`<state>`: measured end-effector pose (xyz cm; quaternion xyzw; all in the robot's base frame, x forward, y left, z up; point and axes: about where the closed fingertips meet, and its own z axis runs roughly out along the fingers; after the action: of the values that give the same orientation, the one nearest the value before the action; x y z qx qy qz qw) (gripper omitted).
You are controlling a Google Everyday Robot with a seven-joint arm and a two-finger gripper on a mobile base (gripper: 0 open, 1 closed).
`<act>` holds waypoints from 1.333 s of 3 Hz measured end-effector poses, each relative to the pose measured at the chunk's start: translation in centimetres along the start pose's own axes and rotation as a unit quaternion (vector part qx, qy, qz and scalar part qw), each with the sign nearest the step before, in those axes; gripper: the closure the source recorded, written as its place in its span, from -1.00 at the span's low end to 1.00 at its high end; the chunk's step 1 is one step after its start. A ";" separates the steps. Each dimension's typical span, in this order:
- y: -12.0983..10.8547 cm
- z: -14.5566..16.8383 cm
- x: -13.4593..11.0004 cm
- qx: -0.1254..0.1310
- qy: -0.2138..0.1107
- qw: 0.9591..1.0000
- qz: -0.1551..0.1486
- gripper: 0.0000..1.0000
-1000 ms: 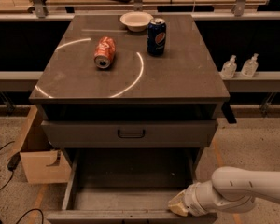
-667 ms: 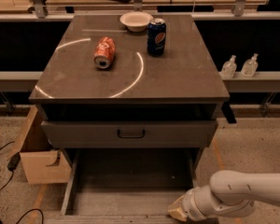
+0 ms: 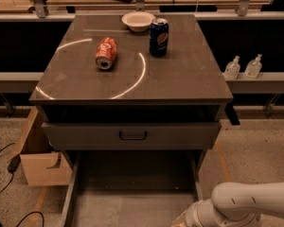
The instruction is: Open middle drawer
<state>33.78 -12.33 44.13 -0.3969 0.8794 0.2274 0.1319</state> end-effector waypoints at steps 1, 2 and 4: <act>-0.7 -1.4 -2.6 0.032 -0.036 0.998 -0.038 1.00; -1.9 -6.6 -4.9 0.118 -0.072 0.986 -0.091 1.00; -3.1 -16.2 -3.3 0.247 -0.046 0.961 -0.118 1.00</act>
Offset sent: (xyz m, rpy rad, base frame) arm 0.0697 -0.0282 0.1262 -0.0988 -0.5283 0.0127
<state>37.39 -20.24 58.56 -0.4418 0.8481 0.0039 0.2923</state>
